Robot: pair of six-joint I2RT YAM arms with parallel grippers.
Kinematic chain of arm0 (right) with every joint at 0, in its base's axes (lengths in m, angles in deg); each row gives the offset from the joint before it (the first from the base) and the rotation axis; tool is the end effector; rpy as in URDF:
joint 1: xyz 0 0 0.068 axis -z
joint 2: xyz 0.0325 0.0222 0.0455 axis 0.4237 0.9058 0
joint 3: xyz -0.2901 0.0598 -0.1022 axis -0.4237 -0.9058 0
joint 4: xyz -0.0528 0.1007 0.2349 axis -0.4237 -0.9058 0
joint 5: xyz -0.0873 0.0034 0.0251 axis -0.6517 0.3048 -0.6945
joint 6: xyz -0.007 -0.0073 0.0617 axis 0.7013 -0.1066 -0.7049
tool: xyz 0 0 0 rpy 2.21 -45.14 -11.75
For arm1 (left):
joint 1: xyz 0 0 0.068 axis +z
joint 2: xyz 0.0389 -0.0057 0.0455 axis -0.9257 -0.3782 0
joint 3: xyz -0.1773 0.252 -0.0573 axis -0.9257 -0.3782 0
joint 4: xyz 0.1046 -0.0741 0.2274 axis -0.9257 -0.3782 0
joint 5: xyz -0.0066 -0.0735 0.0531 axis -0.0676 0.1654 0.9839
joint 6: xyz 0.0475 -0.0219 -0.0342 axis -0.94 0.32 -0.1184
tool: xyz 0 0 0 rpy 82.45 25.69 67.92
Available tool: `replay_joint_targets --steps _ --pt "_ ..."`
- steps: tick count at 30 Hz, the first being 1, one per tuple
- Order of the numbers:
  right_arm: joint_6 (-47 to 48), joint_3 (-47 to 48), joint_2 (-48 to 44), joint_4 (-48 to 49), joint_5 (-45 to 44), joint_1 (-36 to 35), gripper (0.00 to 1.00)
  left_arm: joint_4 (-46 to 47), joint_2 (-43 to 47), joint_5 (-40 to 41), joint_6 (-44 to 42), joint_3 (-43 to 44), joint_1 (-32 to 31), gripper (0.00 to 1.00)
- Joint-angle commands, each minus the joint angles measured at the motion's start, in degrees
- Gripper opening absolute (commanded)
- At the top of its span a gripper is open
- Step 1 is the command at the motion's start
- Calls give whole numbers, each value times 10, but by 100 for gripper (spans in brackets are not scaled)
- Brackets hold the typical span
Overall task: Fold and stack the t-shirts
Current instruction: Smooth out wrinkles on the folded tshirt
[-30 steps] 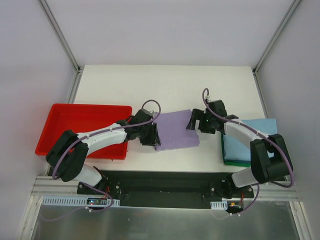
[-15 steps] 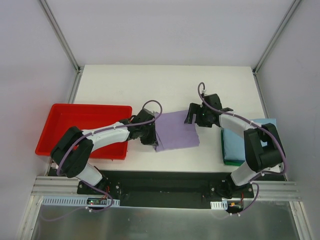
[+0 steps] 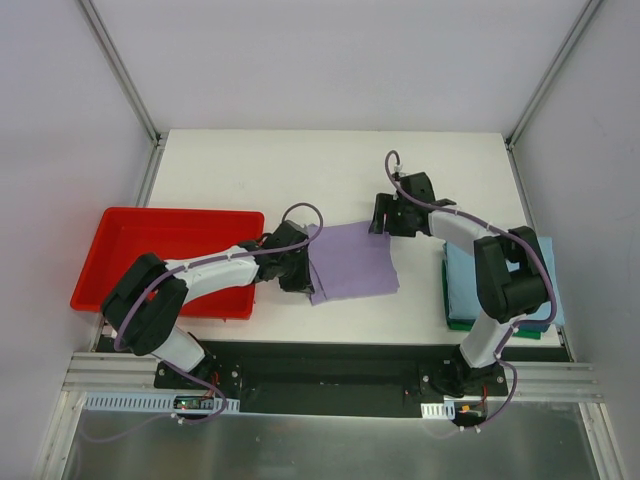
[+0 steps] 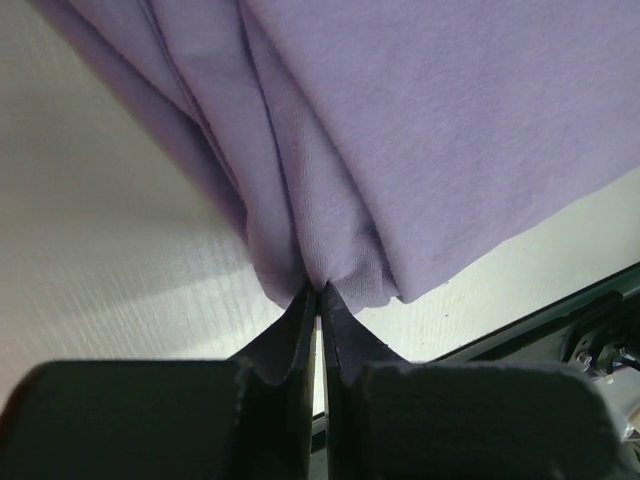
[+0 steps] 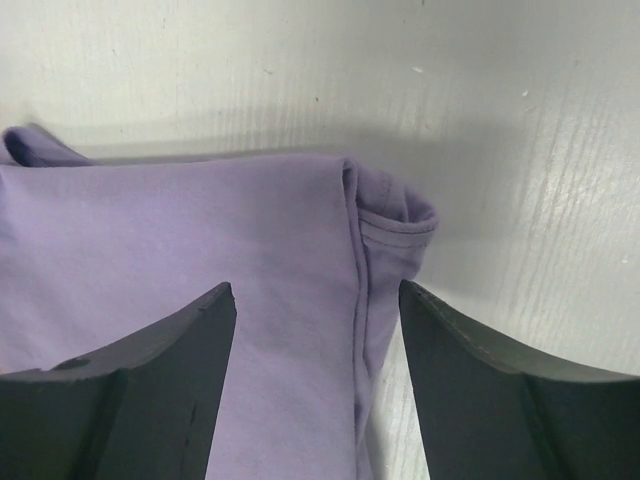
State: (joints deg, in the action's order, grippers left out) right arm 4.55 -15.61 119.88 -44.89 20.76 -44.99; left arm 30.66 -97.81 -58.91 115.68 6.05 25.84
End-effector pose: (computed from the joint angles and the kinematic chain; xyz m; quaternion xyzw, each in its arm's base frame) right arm 0.3618 0.1393 0.2225 -0.1497 0.9138 0.1525 0.3455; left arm 0.2207 -0.2098 0.2101 0.0150 0.9386 -0.2898 0.1867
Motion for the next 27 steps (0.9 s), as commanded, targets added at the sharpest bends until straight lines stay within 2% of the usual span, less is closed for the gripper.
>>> replay_joint_targets --steps 1,5,12,17,18,23,25,27 --pt "32 24 -10 0 -13 -2 68 6 24 18 7 -16 0 0" --pt "62 41 6 5 -16 -6 68 16 25 13 8 -19 0 0" --pt "85 72 33 -2 -4 -13 56 21 25 12 12 -22 0 0" --pt "85 85 60 -14 -12 -13 54 22 27 13 13 -25 0 0" --pt "82 89 65 -18 -17 -14 49 23 29 15 14 -27 0 0" --pt "74 102 80 -21 -51 -13 10 23 49 15 15 -41 0 0" --pt "74 109 83 -28 -86 -14 2 24 67 16 16 -56 0 0" --pt "77 115 85 -33 -121 -13 0 24 86 17 17 -74 -1 0"
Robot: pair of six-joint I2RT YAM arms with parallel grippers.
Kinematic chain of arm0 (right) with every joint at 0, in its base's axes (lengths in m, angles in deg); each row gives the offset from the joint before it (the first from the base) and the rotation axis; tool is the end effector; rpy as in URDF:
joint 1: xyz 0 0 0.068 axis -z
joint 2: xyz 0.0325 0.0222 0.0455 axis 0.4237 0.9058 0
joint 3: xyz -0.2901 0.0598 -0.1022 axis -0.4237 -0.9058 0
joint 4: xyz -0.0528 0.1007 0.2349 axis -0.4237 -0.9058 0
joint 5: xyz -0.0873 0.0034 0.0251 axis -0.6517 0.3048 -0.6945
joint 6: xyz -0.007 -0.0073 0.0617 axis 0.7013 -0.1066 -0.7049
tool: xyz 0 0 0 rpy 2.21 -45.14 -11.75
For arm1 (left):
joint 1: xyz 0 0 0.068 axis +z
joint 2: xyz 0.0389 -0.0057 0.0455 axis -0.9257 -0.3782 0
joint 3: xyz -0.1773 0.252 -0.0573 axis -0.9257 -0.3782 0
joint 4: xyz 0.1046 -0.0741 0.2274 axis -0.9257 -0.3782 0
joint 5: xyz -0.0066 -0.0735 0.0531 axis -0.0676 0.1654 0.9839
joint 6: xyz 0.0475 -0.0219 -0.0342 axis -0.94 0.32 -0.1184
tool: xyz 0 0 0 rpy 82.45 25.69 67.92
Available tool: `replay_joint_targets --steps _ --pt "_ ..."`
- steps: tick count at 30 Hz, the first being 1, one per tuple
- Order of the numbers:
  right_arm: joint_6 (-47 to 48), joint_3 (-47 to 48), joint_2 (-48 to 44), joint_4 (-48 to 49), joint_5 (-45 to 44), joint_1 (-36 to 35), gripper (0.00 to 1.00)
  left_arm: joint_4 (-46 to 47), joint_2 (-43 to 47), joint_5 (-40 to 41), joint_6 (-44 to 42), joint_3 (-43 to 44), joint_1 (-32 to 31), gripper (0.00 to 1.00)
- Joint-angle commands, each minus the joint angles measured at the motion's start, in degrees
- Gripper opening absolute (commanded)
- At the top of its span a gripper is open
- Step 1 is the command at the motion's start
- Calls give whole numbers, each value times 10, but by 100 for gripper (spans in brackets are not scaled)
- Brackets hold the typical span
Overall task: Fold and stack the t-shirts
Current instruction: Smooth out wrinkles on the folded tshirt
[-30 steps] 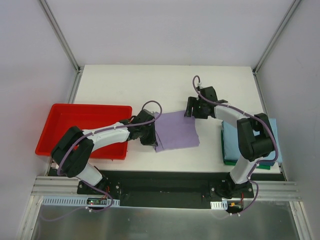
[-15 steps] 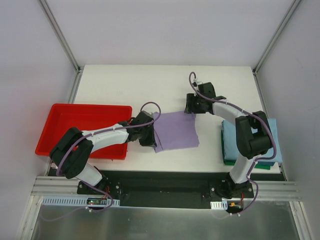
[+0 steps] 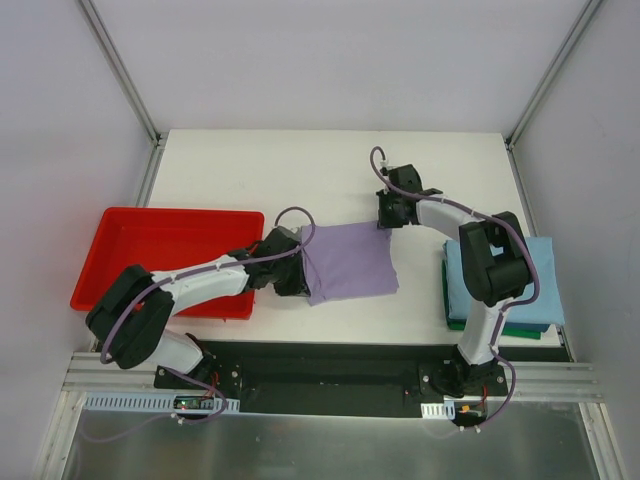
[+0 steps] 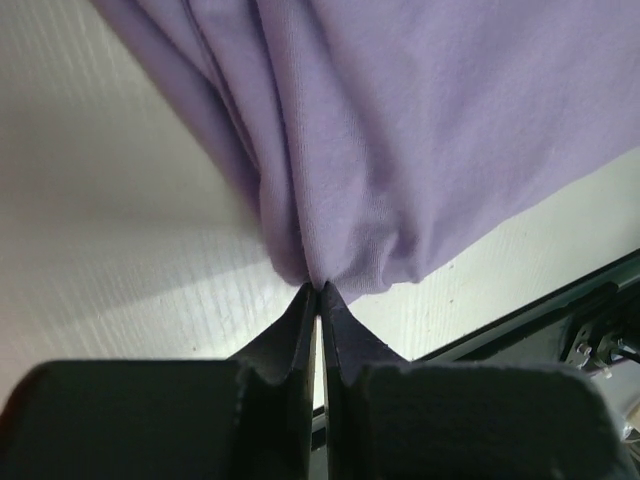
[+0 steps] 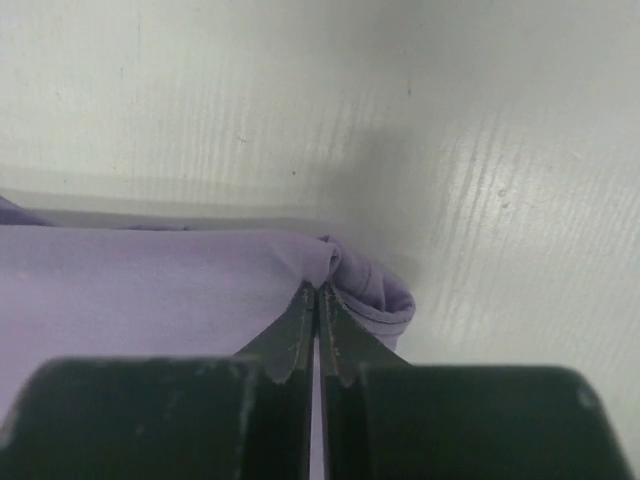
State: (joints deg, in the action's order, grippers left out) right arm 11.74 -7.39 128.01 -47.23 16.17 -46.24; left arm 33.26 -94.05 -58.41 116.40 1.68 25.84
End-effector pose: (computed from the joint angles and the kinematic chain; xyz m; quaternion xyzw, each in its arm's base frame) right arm 0.3964 0.1576 0.2086 -0.2031 0.9126 0.0951 0.3419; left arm 0.2076 -0.1975 0.2087 0.0092 0.9331 -0.2988 0.1999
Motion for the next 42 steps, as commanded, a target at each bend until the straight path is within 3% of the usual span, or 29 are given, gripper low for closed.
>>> replay_joint_targets --steps 1,7,11,12,15,16,19,24,25,27,28,32,37,39,42 --pt "4 34 2 -10 -81 1 0 -2 60 11 12 -42 0 0" --pt "10 40 7 -12 -64 2 0 -2 120 15 8 -96 -1 0" --pt "13 43 7 -13 -52 2 0 -2 110 29 9 -98 0 0" --pt "15 46 8 -16 -30 2 2 -2 102 32 10 -95 0 0" --pt "24 50 9 -22 -3 2 20 -5 83 25 6 -75 0 2" --pt "24 50 6 -22 2 1 32 -5 78 22 4 -68 0 11" --pt "27 46 -23 -32 15 0 48 -5 84 23 -4 -46 0 43" --pt "11 7 -112 -36 3 1 93 -10 125 4 -34 -3 0 72" --pt "4 -6 -131 -39 -2 2 96 -10 133 4 -38 4 0 80" --pt "-10 -28 -168 -44 -7 3 96 -13 135 8 -58 32 0 96" --pt "-19 -43 -187 -44 -3 5 96 -16 130 14 -63 46 0 99" --pt "-71 -110 -245 -21 63 9 96 -30 70 30 -84 119 17 99" --pt "-100 -198 -295 -13 143 7 98 -36 -17 -25 -77 172 58 99" --pt "-107 -242 -317 -13 163 5 99 -35 -13 -56 -77 160 54 99" --pt "-119 -302 -358 -1 169 -9 99 -35 41 -30 -70 109 20 99"
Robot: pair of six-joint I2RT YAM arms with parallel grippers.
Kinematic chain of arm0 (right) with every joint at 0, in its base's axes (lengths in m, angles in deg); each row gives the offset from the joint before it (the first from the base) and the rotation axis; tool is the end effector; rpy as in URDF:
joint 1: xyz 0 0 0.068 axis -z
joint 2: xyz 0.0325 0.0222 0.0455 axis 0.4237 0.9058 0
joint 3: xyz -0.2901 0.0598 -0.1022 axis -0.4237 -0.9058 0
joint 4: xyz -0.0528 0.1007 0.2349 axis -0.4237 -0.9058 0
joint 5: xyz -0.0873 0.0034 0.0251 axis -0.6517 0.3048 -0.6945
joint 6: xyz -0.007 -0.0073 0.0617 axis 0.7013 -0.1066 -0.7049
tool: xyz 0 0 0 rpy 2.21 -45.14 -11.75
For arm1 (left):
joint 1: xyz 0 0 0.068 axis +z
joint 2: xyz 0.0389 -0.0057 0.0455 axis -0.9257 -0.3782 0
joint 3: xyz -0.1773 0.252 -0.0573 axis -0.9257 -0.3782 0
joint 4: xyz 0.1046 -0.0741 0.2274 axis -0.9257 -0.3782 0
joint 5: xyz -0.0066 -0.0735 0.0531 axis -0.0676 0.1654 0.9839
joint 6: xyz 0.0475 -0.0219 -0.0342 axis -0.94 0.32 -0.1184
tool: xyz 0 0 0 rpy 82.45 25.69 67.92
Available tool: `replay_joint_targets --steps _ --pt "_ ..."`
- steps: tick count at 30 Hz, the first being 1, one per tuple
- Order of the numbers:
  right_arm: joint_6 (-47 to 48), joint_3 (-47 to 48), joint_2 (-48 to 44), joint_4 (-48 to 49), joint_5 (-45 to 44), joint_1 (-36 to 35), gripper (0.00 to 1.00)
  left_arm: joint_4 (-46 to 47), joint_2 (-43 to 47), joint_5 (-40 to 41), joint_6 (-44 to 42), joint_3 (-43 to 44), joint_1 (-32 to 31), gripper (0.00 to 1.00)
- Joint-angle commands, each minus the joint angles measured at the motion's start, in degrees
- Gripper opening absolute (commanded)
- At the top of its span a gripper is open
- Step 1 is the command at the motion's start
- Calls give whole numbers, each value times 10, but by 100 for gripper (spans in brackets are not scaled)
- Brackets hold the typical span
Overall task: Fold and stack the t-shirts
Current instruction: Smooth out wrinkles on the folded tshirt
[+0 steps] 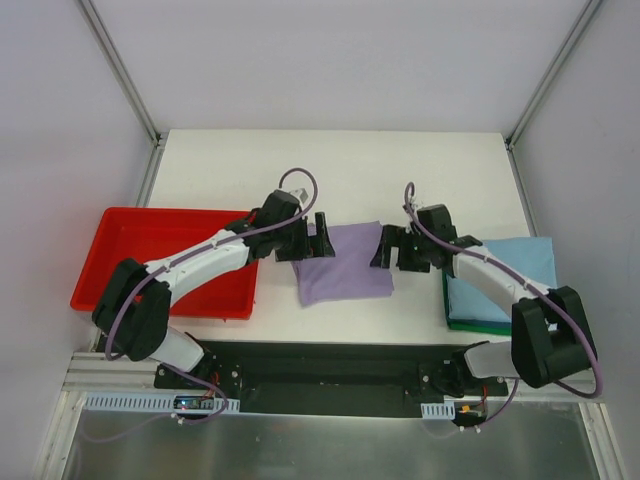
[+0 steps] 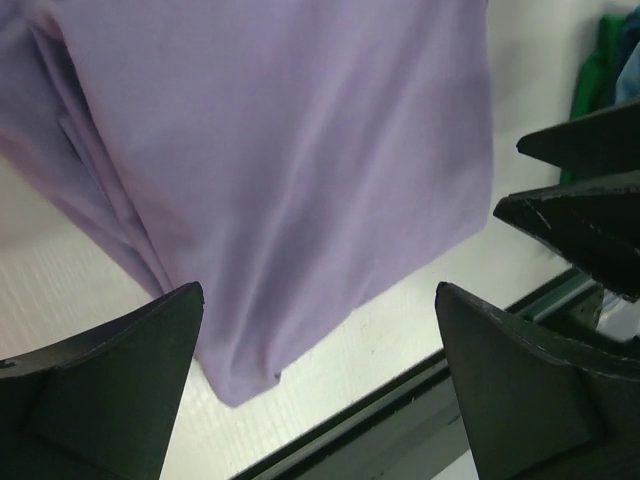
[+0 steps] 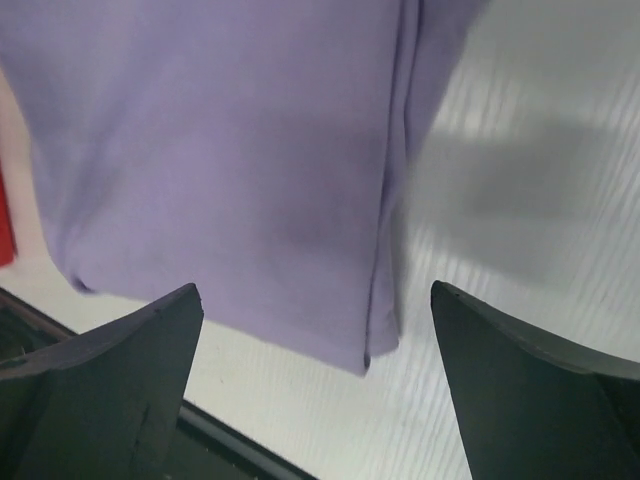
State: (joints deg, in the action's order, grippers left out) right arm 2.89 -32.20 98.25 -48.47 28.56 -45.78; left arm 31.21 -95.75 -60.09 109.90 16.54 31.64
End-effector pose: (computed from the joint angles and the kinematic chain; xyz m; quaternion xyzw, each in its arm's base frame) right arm 0.2591 0.1129 0.2453 -0.1679 0.8997 0.2222 0.3360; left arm 0.2626 -0.2036 0.2807 0.0296 0.8937 -0.3366 0.2951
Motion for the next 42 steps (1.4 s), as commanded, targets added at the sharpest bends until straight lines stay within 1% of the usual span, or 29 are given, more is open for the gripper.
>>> replay_joint_targets --steps 1,4,6,8,10,12,14,15,16,17,20,22,25,27,30,33,34,36,38,39,42 --pt "-31 -71 -73 12 45 -19 99 -14 78 2 -2 -63 -52 99" --pt "-40 -121 -116 17 41 -26 99 -15 148 35 30 -140 -87 99" --pt "-42 -149 -138 21 34 -29 99 -15 179 44 49 -188 -101 99" --pt "-39 -165 -153 25 28 -35 99 -14 193 50 63 -223 -112 98" --pt "-34 -179 -157 37 23 -37 97 -14 189 66 62 -237 -123 95" --pt "-29 -186 -156 44 19 -39 94 -11 175 68 56 -236 -126 84" --pt "-28 -190 -152 58 15 -39 90 -5 155 68 49 -229 -127 76" --pt "-29 -193 -147 65 16 -39 88 -2 141 68 46 -223 -128 68" --pt "-30 -194 -141 72 18 -38 86 2 133 70 41 -220 -128 62" --pt "-32 -196 -136 81 21 -39 84 7 123 72 37 -216 -128 60" --pt "-37 -199 -121 98 27 -39 76 14 95 84 27 -203 -128 49" --pt "-38 -201 -115 105 28 -38 71 15 79 89 26 -198 -127 47" --pt "-37 -202 -107 110 30 -39 68 23 61 104 30 -198 -128 45" --pt "-39 -202 -104 110 31 -38 65 31 52 106 33 -196 -128 39" --pt "-38 -203 -103 113 30 -38 63 37 43 112 36 -194 -128 34" --pt "-40 -203 -99 113 30 -38 58 46 31 109 37 -192 -127 27" --pt "-42 -203 -98 113 30 -38 55 47 29 110 39 -190 -128 24" --pt "-43 -204 -98 112 29 -38 45 48 23 112 41 -189 -128 17" --pt "-46 -205 -101 112 29 -39 40 49 22 112 41 -188 -128 11" --pt "-47 -205 -102 112 29 -39 37 48 22 112 42 -188 -128 1" --pt "-49 -206 -107 111 23 -39 16 48 27 112 42 -191 -127 0"
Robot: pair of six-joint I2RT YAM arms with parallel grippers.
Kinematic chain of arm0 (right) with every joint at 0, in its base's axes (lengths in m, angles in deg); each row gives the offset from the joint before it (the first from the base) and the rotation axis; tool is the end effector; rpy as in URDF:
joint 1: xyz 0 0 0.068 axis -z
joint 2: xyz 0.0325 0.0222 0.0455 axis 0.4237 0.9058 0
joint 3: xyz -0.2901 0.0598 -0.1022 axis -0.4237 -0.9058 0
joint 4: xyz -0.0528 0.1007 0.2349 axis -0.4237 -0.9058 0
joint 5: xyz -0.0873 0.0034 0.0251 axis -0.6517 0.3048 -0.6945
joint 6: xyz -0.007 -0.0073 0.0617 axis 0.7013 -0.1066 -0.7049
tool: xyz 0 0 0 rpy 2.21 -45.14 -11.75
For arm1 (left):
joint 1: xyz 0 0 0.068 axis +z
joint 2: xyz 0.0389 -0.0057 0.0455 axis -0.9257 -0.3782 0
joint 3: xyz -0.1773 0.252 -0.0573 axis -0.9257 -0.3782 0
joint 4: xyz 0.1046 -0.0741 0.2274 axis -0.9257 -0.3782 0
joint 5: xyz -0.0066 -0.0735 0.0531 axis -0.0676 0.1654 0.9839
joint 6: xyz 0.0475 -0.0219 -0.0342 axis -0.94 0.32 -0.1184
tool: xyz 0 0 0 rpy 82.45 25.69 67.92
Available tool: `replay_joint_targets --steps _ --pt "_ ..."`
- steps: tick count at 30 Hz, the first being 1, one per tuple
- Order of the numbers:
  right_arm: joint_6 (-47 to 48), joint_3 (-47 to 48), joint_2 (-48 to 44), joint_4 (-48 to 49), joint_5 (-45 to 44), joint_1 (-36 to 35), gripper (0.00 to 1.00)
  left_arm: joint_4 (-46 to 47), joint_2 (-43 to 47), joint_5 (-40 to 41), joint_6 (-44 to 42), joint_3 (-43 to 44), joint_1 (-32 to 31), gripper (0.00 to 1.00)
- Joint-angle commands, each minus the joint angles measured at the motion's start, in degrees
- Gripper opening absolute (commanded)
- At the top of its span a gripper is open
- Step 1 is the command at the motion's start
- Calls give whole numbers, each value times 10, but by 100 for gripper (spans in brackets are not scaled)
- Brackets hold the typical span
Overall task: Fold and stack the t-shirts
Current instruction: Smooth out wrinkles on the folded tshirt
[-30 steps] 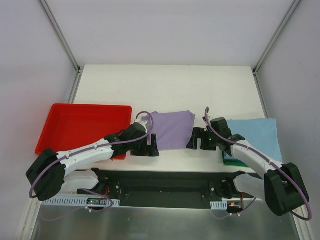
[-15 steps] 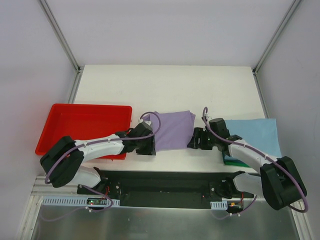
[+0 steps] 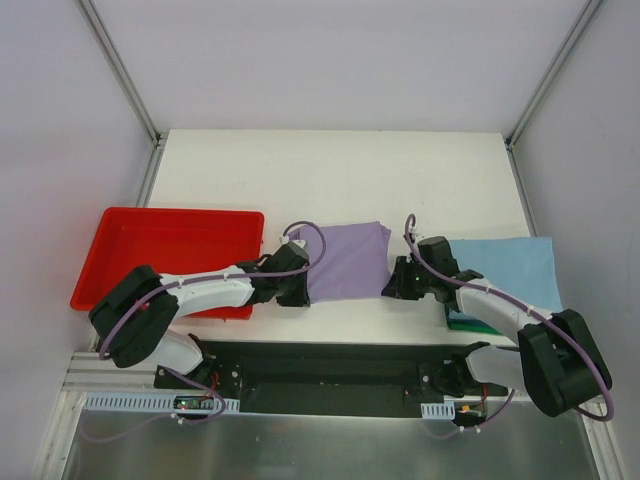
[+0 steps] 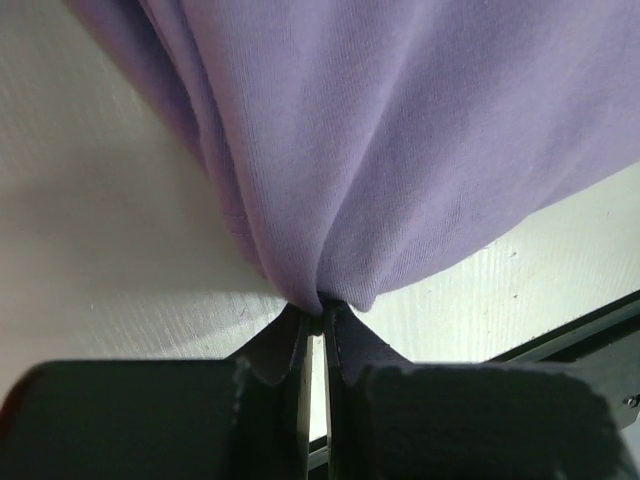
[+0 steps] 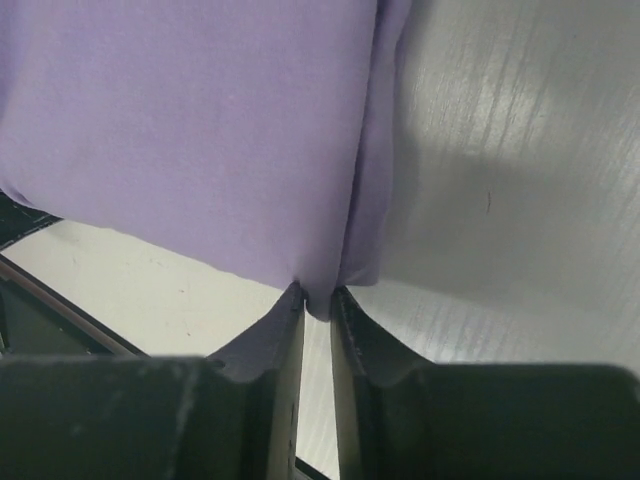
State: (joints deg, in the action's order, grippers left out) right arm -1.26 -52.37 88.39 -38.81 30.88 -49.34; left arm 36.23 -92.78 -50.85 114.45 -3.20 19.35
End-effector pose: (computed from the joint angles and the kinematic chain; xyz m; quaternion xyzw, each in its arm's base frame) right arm 0.1865 0.1014 0.1890 -0.1699 0.8990 0.2603 0.3085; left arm 0.1785 -0.2042 0.1927 0.0548 0.9363 -0.2605 0.2291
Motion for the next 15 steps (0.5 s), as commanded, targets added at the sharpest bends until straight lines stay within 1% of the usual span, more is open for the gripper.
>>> replay_joint_targets --steps 1,2,3,7,9,10,15 --pt "-9 -6 -10 14 -4 -3 10 -2 1 20 -3 4 -5 0" --pt "-10 -7 -12 13 -9 -3 2 -2 4 19 -2 1 -5 0" --pt "-9 -5 -13 8 -17 -3 0 -1 10 19 -3 -3 -4 0" --pt "-6 1 -23 -19 -51 -3 0 -19 44 20 -7 -19 -5 0" --pt "-4 7 -35 -41 -68 -3 0 -41 63 20 -10 -21 -4 0" --pt "1 12 -42 -53 -72 -3 0 -55 70 37 -13 -21 -4 0" --pt "12 21 -74 -106 -109 -2 0 -94 100 31 -28 -19 -4 0"
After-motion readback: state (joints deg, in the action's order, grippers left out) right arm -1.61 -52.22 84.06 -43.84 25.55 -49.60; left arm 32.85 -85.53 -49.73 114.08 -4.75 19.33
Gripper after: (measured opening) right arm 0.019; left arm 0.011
